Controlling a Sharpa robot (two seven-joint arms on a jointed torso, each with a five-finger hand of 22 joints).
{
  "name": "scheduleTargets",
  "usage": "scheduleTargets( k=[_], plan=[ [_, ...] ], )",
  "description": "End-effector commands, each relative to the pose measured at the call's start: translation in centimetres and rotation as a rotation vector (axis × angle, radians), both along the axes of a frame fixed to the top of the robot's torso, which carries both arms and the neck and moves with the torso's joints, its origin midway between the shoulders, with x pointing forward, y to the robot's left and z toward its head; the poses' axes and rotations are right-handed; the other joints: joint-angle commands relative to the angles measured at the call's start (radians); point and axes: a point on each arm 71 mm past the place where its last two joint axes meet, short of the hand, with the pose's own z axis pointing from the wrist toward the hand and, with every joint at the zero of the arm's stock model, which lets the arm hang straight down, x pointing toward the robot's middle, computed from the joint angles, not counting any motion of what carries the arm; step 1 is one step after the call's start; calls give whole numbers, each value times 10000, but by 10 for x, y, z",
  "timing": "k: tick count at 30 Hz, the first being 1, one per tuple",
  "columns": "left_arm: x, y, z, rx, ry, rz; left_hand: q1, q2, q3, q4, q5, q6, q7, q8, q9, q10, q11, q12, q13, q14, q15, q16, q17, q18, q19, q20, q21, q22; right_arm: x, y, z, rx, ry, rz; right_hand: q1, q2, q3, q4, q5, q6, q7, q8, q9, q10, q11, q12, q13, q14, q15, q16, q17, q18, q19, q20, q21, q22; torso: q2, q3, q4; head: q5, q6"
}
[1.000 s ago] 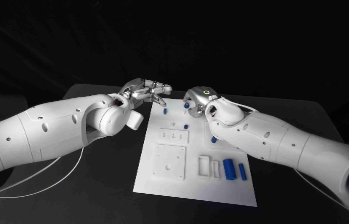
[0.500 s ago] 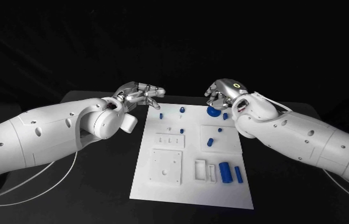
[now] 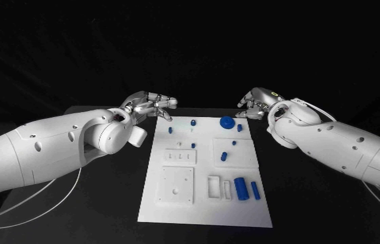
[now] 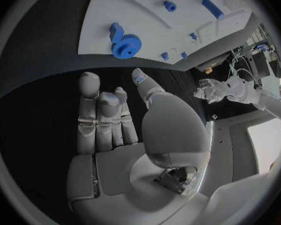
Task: Assemble the parts on the task board
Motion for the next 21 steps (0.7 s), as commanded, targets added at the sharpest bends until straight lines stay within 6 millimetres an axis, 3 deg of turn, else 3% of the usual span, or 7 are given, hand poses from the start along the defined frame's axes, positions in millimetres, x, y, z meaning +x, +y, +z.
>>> scheduleTargets(
  k=[1, 3, 6, 9, 21],
  plan=[
    [-1, -4, 2, -96, -140, -273, 24, 90, -48, -32, -35, -55, -21, -9, 9, -83, 49, 3, 9, 30, -25, -34, -13, 86, 19, -30, 32, -17, 2, 3, -7, -292, 737, 215, 116, -28, -35, 101, 97, -168, 24, -16, 35, 317, 2, 455, 673, 102, 34, 218, 543, -33, 360, 95, 311, 258, 14, 33, -18, -21, -3],
    [-1, -5, 2, -103, -140, -296, 29, 88, -49, -37, -32, -65, -20, -8, 8, -111, 55, 3, 9, 31, -22, -35, -13, 88, 21, -28, 33, -17, 5, 5, -9, -374, 814, 214, 147, -38, -87, 128, 142, -304, 58, -17, 31, 382, 27, 567, 900, 129, 55, 266, 750, -17, 364, 116, 427, 383, 24, 18, -1, -31, -20],
    [-1, -6, 2, -109, -138, -321, 30, 90, -49, -42, -32, -94, -16, -11, 6, -153, 62, 3, 9, 33, -21, -33, -11, 93, 22, -24, 36, -17, 9, 8, -12, -480, 885, 199, 198, -39, -146, 147, 143, -457, 93, -20, 27, 451, 50, 623, 1122, 170, 71, 263, 988, 12, 366, 139, 504, 549, 40, 38, -6, -48, -28],
    [-2, -7, 2, -119, -136, -364, 31, 87, -52, -48, -28, -114, -10, -10, 6, -210, 71, 3, 9, 35, -18, -31, -9, 99, 22, -20, 40, -18, 12, 11, -15, -532, 933, 185, 210, -43, -175, 145, 183, -546, 112, -30, 9, 457, 60, 607, 1163, 185, 76, 252, 1059, 21, 374, 145, 521, 608, 62, 22, 37, -87, -10],
    [-2, -8, 2, -113, -117, -412, 31, 92, -49, -56, -32, -128, -7, -7, 6, -265, 80, 6, 9, 31, -14, -30, -6, 107, 18, -13, 48, -19, 19, 19, -22, -553, 1004, 159, 180, -23, -313, 157, 231, -757, 172, -24, -310, 486, 104, 572, 1281, 229, 112, 172, 1234, 51, 399, 187, 423, 780, 166, 111, 114, -140, 21]
  ],
)
